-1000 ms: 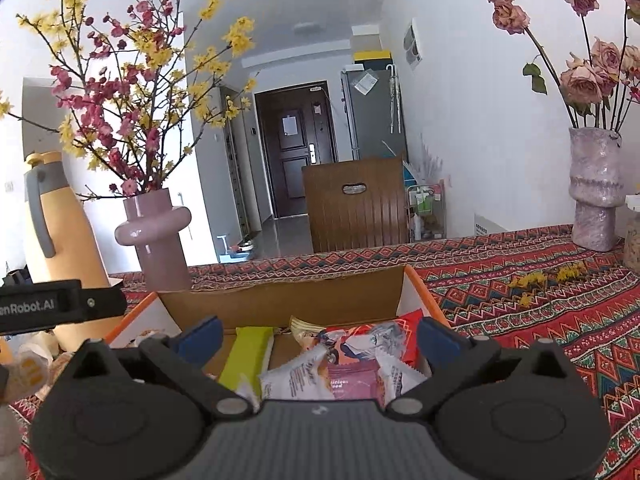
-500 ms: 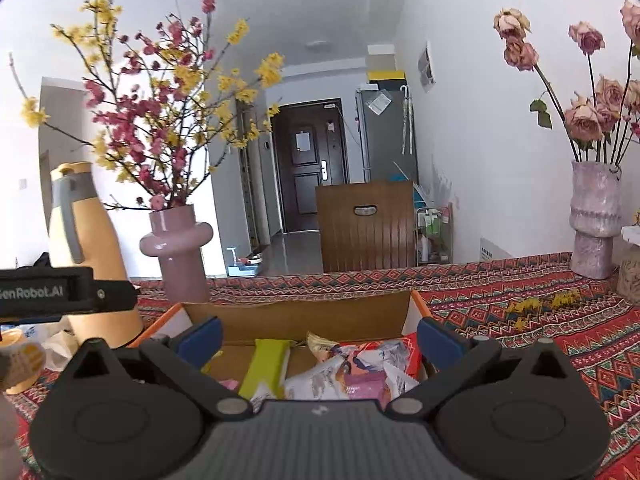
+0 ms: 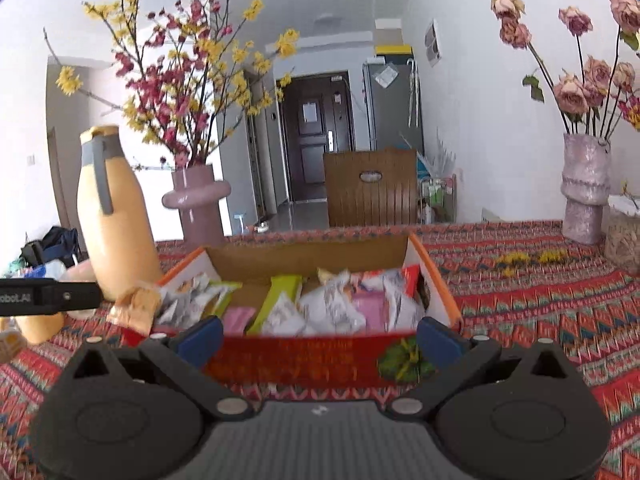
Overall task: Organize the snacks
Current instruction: 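Move both grippers back to the packets beside the box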
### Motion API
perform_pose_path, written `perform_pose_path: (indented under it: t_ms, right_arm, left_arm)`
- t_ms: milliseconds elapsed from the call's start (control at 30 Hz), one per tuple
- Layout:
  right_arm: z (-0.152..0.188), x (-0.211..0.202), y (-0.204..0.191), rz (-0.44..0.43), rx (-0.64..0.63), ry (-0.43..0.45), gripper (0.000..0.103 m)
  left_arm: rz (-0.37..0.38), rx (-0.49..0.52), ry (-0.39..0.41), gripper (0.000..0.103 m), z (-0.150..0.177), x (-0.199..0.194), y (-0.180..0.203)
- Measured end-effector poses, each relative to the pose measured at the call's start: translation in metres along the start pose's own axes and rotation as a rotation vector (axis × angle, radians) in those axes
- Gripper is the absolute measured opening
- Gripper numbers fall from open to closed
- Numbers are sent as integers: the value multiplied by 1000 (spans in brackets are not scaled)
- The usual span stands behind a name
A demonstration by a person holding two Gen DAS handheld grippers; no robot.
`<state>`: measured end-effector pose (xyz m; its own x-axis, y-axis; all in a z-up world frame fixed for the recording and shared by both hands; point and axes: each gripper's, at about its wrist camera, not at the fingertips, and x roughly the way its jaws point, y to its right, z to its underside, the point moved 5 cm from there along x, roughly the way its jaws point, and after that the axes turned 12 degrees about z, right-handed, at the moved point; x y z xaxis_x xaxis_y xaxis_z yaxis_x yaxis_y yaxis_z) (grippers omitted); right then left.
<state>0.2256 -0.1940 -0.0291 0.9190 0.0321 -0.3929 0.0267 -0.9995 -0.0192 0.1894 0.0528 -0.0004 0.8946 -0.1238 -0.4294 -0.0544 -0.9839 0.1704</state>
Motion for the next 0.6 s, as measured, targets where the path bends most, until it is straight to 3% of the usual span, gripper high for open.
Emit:
perform_pose_path:
  t_ms: [300,600]
  right_arm:
    - [39,-4,-2,15,-24,-105,103]
    - [65,16,1,58,-9,-193,103]
  left_arm:
    - [-67,34,-58,103,32,-12,-39]
    - [-111,-16,-77,103,58,4,-71]
